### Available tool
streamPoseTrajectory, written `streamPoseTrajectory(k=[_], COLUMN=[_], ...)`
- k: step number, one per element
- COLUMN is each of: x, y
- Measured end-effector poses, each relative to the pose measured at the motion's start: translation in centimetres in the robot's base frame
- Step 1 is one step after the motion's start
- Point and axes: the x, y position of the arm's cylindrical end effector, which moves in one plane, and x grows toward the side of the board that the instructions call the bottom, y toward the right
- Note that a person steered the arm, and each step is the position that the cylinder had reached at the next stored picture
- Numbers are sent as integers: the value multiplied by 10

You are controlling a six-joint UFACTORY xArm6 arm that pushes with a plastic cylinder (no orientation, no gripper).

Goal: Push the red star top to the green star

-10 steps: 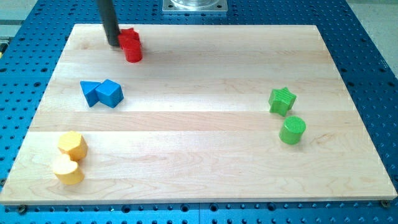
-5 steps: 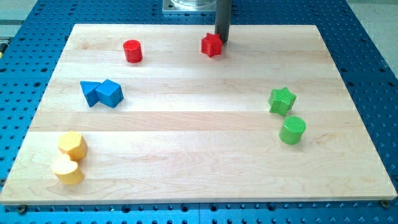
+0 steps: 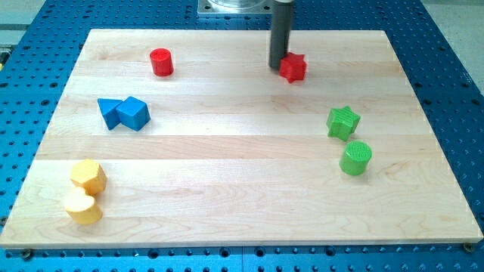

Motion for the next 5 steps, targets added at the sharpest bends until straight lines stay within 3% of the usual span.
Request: streamPoseTrajectory(k=[2,3,5], x=[5,25,23], y=[74,85,68])
